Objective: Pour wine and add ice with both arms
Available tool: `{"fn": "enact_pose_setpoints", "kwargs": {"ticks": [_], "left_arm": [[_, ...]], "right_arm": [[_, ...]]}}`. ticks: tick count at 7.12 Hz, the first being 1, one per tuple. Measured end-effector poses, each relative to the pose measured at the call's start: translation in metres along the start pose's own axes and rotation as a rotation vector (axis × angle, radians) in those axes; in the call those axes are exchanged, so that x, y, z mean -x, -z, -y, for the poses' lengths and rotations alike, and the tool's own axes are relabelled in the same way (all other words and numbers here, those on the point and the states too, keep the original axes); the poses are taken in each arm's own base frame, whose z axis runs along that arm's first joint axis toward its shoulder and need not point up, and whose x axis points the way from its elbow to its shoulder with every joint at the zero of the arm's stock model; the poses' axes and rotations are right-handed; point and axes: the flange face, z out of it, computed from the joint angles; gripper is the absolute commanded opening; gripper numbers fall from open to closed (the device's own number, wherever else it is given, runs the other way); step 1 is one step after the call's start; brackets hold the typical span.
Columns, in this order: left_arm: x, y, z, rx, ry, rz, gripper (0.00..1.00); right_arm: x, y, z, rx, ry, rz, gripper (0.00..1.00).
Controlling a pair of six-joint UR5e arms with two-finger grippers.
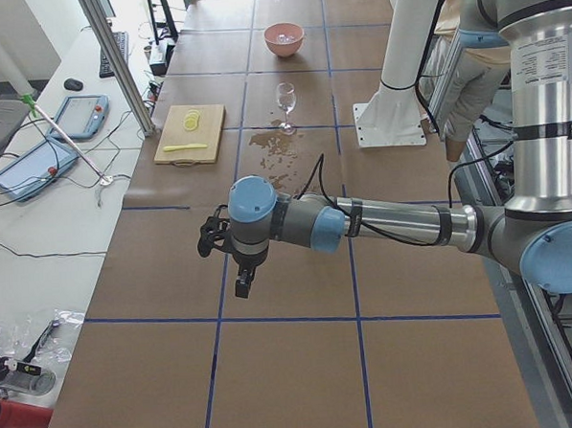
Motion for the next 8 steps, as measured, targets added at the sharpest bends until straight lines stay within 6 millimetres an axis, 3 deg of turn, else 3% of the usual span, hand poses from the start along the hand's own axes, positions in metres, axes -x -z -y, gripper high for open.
{"fn": "enact_pose_setpoints", "kwargs": {"ticks": [3, 4, 6, 7, 8], "left_arm": [[0.007, -0.023, -0.007, -0.038, -0.066, -0.077, 1.00], [0.001, -0.027, -0.006, -0.075, -0.122, -0.113, 1.00], [-0.042, -0.037, 0.002, -0.126, -0.223, -0.220, 1.00], [-0.078, -0.049, 0.005, -0.173, -0.264, -0.242, 1.00], [-0.129, -0.074, 0.003, -0.249, -0.243, -0.251, 1.00]], "right_arm": [[0.004, 0.003, 0.003, -0.008, 0.009, 0.001, 1.00], [0.003, 0.002, 0.002, -0.010, 0.013, 0.002, 1.00], [0.002, 0.001, -0.005, -0.054, 0.067, 0.005, 1.00], [0.004, 0.002, -0.008, -0.082, 0.100, 0.016, 1.00], [0.007, 0.001, -0.011, -0.095, 0.118, 0.039, 1.00]]}}
